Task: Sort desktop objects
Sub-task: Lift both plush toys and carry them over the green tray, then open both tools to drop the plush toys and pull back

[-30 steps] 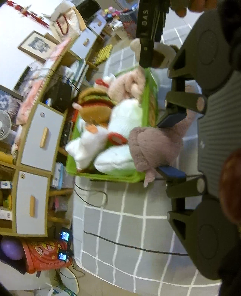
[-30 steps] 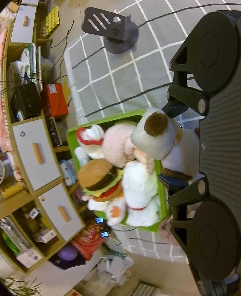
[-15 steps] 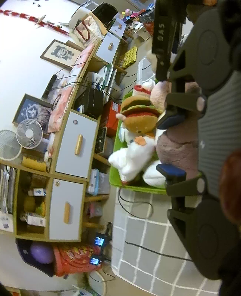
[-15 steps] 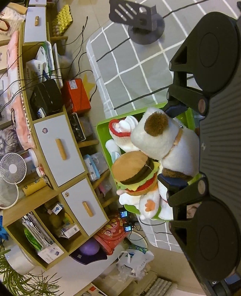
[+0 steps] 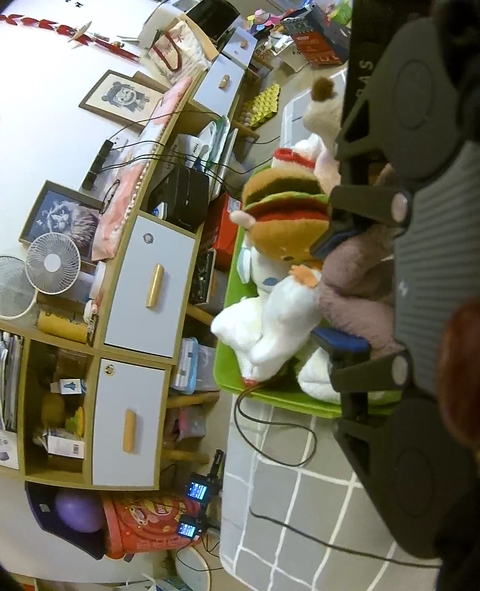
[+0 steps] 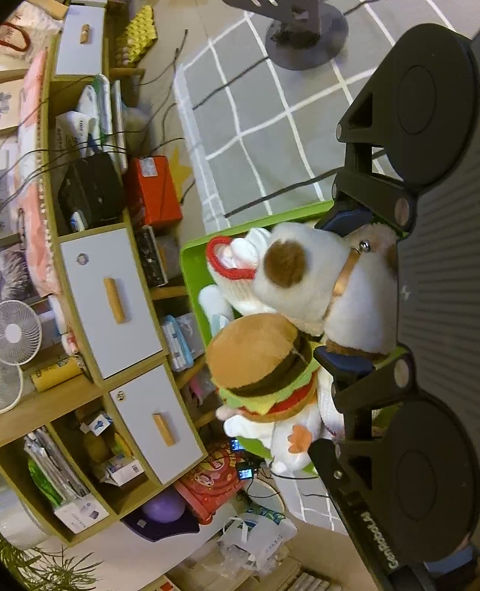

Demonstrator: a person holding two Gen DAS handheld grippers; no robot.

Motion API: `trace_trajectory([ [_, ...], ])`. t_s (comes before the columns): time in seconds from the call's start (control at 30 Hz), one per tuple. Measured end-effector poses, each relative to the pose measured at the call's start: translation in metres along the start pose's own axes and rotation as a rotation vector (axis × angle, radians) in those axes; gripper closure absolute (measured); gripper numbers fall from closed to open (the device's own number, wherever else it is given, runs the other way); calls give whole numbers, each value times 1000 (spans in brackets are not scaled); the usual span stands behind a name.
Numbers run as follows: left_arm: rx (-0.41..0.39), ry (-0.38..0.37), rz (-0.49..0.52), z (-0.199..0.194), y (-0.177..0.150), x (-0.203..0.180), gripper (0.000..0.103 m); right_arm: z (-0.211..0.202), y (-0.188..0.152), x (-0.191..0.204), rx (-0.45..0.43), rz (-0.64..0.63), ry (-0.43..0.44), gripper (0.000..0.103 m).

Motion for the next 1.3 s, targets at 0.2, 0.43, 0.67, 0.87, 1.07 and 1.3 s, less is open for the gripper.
trace_trajectory([
  [0.2,-2,4,5,7,-2,-1,60,6,-2,1,12,-27,-34,45],
  [0.43,-28,-11,-19,-8,2,0,39,-8,4,-5,-12,46,16,31],
  [0.67,-60,-17,-30,-25,7,0,16,-27,11,-5,-45,59,35,27],
  [0.87,-42,-19,-34,-35,8,-1,5,-40,12,-3,-46,44,25,25],
  [1.07,6,39,-34,-47,-1,-2,1,-53,6,-2,-17,16,6,14],
  [1.3,104,118,-45,-57,-19,3,1,-67,-7,-1,40,-36,-31,9],
])
Point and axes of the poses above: each gripper's, at about its wrist camera, not at the fingertips, and z roughly the way its jaws point, x to its left, y to its top, the point moved 6 cm from there along z, roughly the way its jaws point, and after that the axes turned 7 degrees about x, right-handed, at the moved point
